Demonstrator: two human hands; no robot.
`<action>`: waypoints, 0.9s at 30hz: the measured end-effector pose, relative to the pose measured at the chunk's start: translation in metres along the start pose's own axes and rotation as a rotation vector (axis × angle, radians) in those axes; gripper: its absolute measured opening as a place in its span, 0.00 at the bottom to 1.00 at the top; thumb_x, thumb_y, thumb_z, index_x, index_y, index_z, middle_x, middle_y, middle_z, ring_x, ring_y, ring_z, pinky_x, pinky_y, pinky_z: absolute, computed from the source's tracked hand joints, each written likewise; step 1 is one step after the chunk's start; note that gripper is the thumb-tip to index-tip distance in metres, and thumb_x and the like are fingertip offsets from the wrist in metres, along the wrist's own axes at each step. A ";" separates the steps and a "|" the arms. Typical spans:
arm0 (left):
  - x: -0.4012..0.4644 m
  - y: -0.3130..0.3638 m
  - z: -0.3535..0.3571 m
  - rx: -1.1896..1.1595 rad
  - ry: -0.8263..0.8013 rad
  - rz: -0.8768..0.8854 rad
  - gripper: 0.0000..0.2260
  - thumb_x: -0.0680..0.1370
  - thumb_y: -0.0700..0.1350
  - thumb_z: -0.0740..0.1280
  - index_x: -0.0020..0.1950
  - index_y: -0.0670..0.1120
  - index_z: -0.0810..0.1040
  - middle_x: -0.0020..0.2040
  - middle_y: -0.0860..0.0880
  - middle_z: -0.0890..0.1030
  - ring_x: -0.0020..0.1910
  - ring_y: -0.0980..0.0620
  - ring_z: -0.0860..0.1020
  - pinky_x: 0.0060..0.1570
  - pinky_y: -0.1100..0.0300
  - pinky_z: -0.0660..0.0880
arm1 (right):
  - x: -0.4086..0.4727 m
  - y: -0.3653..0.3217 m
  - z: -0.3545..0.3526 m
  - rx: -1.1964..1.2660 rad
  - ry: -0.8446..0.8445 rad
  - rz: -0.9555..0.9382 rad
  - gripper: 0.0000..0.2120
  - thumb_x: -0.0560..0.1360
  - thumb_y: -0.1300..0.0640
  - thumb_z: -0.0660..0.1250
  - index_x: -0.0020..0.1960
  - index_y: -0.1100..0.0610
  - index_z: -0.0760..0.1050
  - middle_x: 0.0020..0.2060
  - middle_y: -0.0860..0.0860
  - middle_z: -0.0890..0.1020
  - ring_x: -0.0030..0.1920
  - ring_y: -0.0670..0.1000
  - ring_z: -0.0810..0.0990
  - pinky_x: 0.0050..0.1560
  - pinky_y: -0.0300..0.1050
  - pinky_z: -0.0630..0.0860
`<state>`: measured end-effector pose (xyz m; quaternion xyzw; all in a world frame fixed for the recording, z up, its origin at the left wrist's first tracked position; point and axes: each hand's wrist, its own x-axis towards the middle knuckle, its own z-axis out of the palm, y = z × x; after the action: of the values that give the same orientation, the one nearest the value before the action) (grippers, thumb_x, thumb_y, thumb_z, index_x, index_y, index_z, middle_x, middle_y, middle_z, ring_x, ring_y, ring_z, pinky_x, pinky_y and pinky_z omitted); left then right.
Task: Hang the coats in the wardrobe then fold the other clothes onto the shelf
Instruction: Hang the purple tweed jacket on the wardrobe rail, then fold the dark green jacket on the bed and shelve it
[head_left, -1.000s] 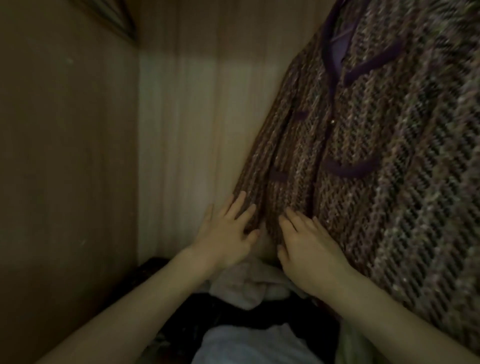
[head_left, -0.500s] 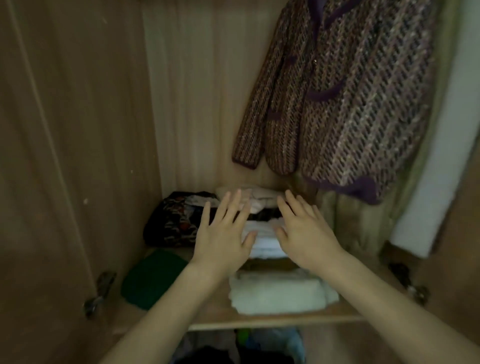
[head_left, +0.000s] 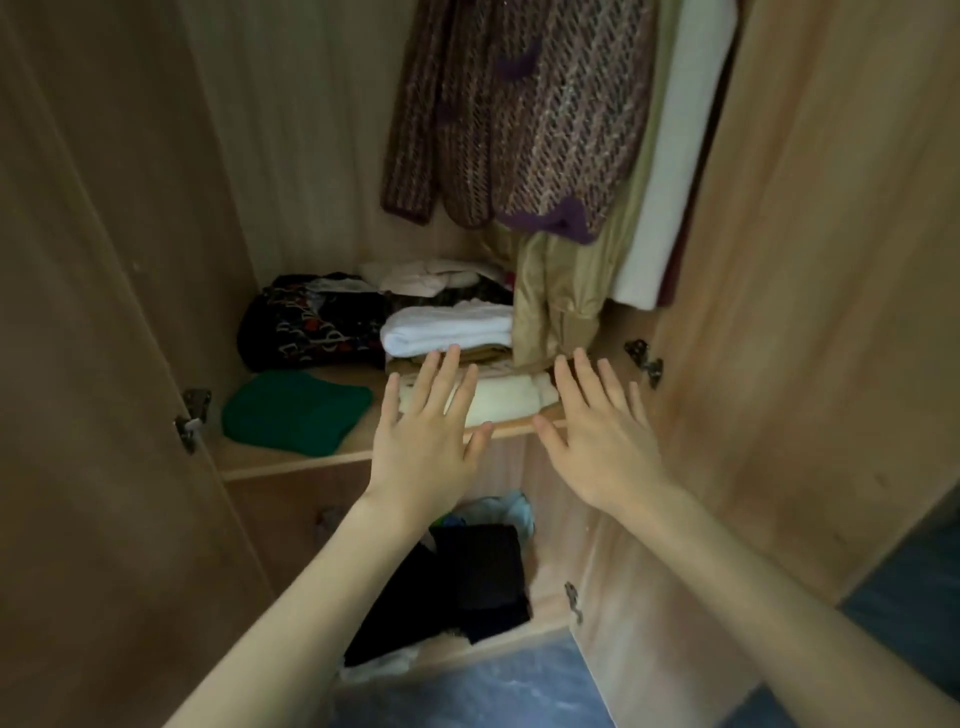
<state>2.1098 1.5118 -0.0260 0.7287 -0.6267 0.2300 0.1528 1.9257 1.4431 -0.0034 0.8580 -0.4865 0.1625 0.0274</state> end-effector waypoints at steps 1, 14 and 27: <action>-0.010 0.010 -0.003 0.004 -0.001 0.005 0.29 0.79 0.59 0.51 0.76 0.47 0.65 0.79 0.46 0.58 0.77 0.47 0.57 0.72 0.40 0.57 | -0.015 0.006 -0.002 0.002 0.014 0.016 0.33 0.80 0.37 0.45 0.79 0.51 0.41 0.79 0.49 0.44 0.78 0.53 0.43 0.76 0.56 0.44; -0.141 0.189 -0.032 -0.164 -0.193 0.134 0.30 0.80 0.62 0.46 0.80 0.50 0.55 0.80 0.49 0.48 0.79 0.49 0.46 0.75 0.42 0.49 | -0.250 0.109 -0.014 0.042 -0.097 0.276 0.38 0.75 0.34 0.37 0.79 0.53 0.43 0.79 0.52 0.48 0.78 0.55 0.48 0.75 0.56 0.46; -0.185 0.330 -0.041 -0.352 -0.233 0.598 0.31 0.80 0.61 0.46 0.79 0.48 0.57 0.80 0.48 0.52 0.79 0.48 0.51 0.73 0.41 0.53 | -0.411 0.181 -0.028 0.016 -0.066 0.694 0.37 0.76 0.37 0.48 0.79 0.53 0.45 0.79 0.52 0.45 0.78 0.55 0.44 0.75 0.58 0.45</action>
<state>1.7593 1.6332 -0.1098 0.4971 -0.8552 0.0683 0.1296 1.5710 1.6932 -0.1228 0.6465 -0.7485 0.1381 -0.0522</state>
